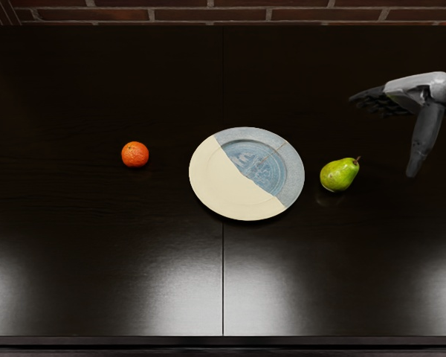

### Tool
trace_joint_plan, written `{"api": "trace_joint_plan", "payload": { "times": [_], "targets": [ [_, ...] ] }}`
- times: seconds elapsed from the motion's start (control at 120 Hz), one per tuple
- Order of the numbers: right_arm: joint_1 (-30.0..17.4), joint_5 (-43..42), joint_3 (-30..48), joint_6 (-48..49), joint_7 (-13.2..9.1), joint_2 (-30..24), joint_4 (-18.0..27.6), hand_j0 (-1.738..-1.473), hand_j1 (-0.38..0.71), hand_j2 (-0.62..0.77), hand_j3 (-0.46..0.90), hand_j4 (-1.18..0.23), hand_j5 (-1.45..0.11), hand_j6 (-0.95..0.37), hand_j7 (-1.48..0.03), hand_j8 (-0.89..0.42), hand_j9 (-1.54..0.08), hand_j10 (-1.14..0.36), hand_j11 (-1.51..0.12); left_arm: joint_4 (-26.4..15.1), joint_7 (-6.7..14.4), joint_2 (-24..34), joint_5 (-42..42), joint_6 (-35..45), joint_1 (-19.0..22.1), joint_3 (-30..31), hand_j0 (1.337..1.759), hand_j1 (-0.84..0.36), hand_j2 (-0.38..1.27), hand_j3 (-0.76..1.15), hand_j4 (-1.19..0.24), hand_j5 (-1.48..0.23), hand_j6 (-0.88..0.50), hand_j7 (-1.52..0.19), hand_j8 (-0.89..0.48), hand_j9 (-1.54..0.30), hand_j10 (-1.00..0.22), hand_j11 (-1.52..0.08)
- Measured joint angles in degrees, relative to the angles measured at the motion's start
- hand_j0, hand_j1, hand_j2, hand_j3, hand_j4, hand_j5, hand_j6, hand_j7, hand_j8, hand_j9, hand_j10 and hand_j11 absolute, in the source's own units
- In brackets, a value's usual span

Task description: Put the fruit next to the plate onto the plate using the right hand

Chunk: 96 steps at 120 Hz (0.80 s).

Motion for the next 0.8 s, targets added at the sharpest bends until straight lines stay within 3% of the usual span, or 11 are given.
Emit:
{"api": "trace_joint_plan", "payload": {
  "times": [0.408,0.8],
  "targets": [
    [3.79,-0.22,0.7,0.0,-0.1,2.2,1.76,-1.658,-0.35,0.0,0.0,0.0,0.0,-0.01,0.0,-0.01,0.0,0.0,0.0,-0.01,0.0,0.0,0.0,0.0,0.0,0.0,1.658,0.33,0.0,0.0,-0.02,-0.02,-0.02,-0.02,-0.02,-0.02,-0.02,-0.02],
    [3.25,-4.6,1.32,-0.01,-0.1,3.69,10.72,-1.658,-0.35,0.0,0.0,0.0,0.0,-0.01,0.0,0.0,0.0,0.0,0.0,0.0,-0.01,0.0,0.0,0.0,0.0,0.0,1.658,0.33,0.0,0.0,-0.02,-0.02,-0.02,-0.02,-0.02,-0.02,-0.02,-0.02]
  ]
}}
